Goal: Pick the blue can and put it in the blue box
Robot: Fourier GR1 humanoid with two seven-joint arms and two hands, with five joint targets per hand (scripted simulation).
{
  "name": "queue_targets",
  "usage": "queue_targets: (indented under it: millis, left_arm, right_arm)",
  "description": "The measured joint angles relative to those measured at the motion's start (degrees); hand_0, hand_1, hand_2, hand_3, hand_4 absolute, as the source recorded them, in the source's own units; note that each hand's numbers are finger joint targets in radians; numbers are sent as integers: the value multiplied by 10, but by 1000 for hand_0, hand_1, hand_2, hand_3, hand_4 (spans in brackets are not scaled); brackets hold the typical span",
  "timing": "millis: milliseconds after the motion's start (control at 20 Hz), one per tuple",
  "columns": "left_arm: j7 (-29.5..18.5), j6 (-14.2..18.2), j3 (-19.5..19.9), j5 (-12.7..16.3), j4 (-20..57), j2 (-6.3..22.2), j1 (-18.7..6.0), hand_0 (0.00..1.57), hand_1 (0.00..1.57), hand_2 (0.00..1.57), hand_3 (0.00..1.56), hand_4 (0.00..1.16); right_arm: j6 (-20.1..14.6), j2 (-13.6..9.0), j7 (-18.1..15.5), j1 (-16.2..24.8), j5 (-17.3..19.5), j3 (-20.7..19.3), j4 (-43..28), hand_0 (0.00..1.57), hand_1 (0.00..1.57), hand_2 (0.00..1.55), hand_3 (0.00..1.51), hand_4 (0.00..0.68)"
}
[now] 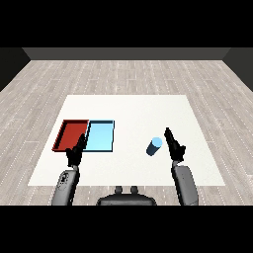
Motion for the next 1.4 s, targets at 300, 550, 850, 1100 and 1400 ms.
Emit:
queue_targets:
  millis: [300,550,850,1100,1400]
  left_arm:
    - [-18,-3,2,-3,7,-17,-3,0,0,0,0,0]
    - [-134,-8,12,12,-25,-35,-10,0,0,0,0,0]
    - [-223,-27,32,23,12,-36,-19,0,0,0,0,0]
    - [-243,-26,31,16,14,-42,-11,0,0,0,0,0]
    - [-240,-19,25,7,-1,-49,-4,0,0,0,0,0]
  right_arm:
    - [4,8,11,30,-4,-5,11,0,0,0,0,0]
    - [59,21,-95,49,-50,3,-13,0,0,0,0,0]
    - [90,22,-149,63,-67,4,-16,0,0,0,0,0]
    - [101,25,-173,70,-67,2,-9,0,0,0,0,0]
    - [100,28,-179,58,-66,-6,8,0,0,0,0,0]
